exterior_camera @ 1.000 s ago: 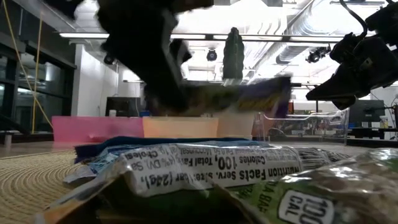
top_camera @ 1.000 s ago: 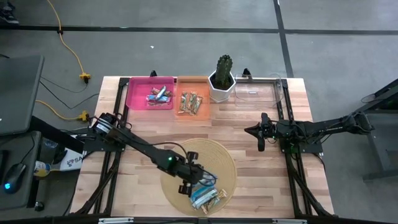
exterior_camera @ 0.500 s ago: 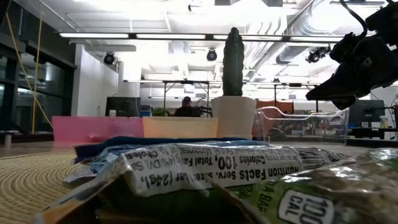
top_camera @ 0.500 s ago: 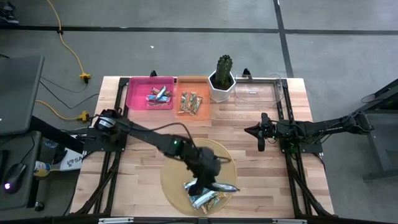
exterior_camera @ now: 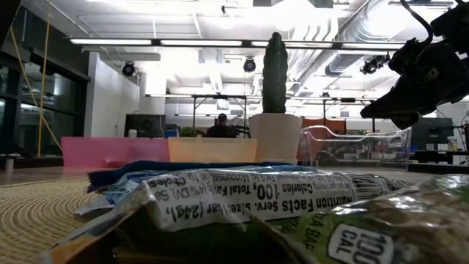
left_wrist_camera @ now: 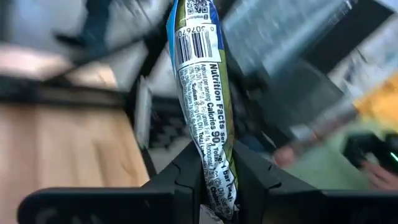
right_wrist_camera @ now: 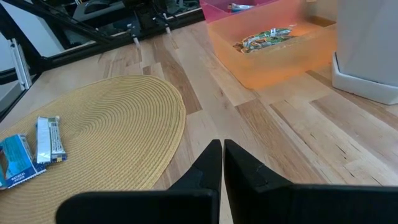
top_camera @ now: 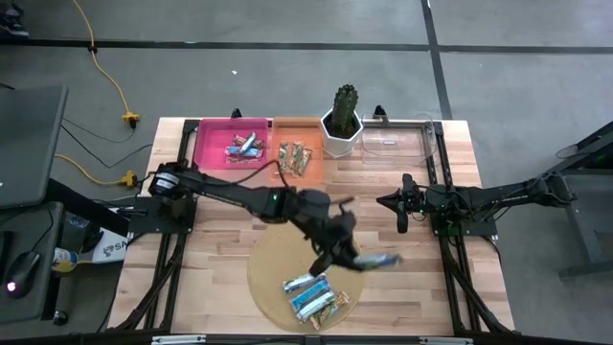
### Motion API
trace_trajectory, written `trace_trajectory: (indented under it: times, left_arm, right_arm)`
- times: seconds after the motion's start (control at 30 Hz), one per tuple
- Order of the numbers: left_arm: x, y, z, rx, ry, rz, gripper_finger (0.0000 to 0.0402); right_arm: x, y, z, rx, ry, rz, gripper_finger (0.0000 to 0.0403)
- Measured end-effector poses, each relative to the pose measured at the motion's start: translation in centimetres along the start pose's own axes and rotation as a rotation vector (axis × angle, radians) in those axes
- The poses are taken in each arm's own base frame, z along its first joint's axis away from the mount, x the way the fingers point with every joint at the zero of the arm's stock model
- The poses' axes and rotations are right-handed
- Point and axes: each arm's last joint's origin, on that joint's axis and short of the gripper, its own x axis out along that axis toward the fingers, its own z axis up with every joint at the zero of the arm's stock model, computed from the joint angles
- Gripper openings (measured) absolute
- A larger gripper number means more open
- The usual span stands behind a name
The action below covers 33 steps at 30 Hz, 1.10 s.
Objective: Pick and place Granola Bars by type
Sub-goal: Put the blue granola bar into the transparent bin
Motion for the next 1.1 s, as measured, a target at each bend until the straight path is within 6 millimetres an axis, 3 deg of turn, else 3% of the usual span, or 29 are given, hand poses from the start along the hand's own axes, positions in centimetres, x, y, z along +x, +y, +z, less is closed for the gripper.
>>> trace_trajectory:
  times: [0.33, 0.53, 0.77, 1.1]
  left_arm:
    - [-4.1, -0.5, 8.5, 0.195, -0.352, 0.259, 0.006]
    - [-5.3, 0.1, 12.0, 0.275, -0.473, 0.324, 0.006]
    - [-3.8, 3.3, 13.5, 0.286, -0.535, 0.427, 0.006]
    - [-2.3, 9.9, 11.7, 0.182, -0.629, 0.819, 0.006]
  right_arm:
    - [0.0, 0.0, 0.0, 0.0, 0.0, 0.0, 0.0]
    - [0.0, 0.0, 0.0, 0.0, 0.0, -0.001, 0.0]
    - [0.0, 0.0, 0.0, -0.002, 0.001, 0.0, 0.0]
    - [0.0, 0.0, 0.0, -0.002, 0.001, 0.0, 0.0]
